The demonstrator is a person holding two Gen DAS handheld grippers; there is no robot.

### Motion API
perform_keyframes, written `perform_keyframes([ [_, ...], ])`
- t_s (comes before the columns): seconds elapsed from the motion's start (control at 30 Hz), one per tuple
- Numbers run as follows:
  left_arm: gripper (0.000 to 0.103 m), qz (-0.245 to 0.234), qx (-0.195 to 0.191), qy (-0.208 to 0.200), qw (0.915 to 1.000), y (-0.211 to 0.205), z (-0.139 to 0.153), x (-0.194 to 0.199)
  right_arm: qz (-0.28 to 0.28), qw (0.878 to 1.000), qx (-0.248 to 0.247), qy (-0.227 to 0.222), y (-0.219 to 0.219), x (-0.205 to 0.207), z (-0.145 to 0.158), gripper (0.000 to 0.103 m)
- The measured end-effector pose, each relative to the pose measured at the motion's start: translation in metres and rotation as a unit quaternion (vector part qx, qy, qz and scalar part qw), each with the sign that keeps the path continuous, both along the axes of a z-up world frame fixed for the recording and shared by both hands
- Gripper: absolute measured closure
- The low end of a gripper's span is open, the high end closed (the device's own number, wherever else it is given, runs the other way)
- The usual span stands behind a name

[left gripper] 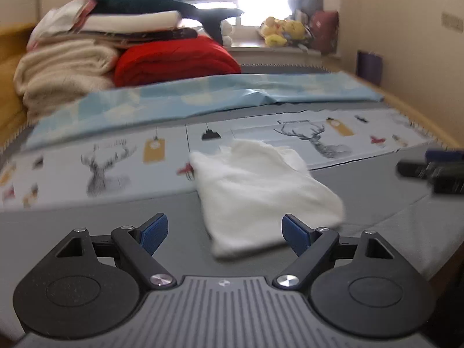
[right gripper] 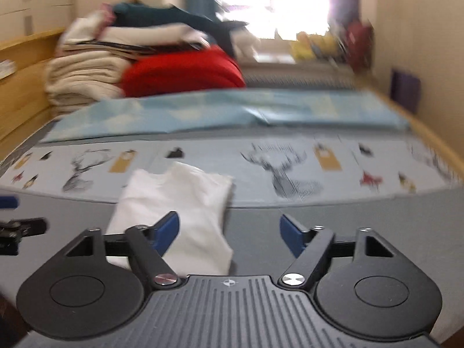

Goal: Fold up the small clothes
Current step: 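Release the shirt and raise both grippers away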

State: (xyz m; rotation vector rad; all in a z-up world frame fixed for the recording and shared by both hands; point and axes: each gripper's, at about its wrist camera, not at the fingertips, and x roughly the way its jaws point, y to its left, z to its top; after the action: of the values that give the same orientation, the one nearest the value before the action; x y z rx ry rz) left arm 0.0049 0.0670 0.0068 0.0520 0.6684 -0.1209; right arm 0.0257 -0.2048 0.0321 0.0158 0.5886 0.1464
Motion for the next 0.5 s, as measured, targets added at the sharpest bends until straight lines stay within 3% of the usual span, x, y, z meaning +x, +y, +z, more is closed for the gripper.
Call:
perform_keyframes([
  [0.1,0.014,0.032,-0.027,0.078,0.9961,-0.009,-0.023,-0.007,0.016,0.999,-0.037,0.005,0.008,-0.021,-0.013,0.019],
  [0.23,0.013,0.055,0.015,0.067,0.9961,-0.019,-0.026,-0.001,0.025,0.999,-0.046,0.007,0.019,-0.028,-0.018,0.018],
  [0.37,0.013,0.066,-0.008,0.092,0.9935,-0.017,-0.032,0.008,0.019,0.999,-0.037,0.019,0.024,-0.025,-0.020,0.018],
  [0.5,0.013,0.068,-0.004,0.082,0.9943,-0.012,-0.032,0.006,0.010,0.999,-0.027,0.037,0.028,-0.020,-0.024,0.017],
])
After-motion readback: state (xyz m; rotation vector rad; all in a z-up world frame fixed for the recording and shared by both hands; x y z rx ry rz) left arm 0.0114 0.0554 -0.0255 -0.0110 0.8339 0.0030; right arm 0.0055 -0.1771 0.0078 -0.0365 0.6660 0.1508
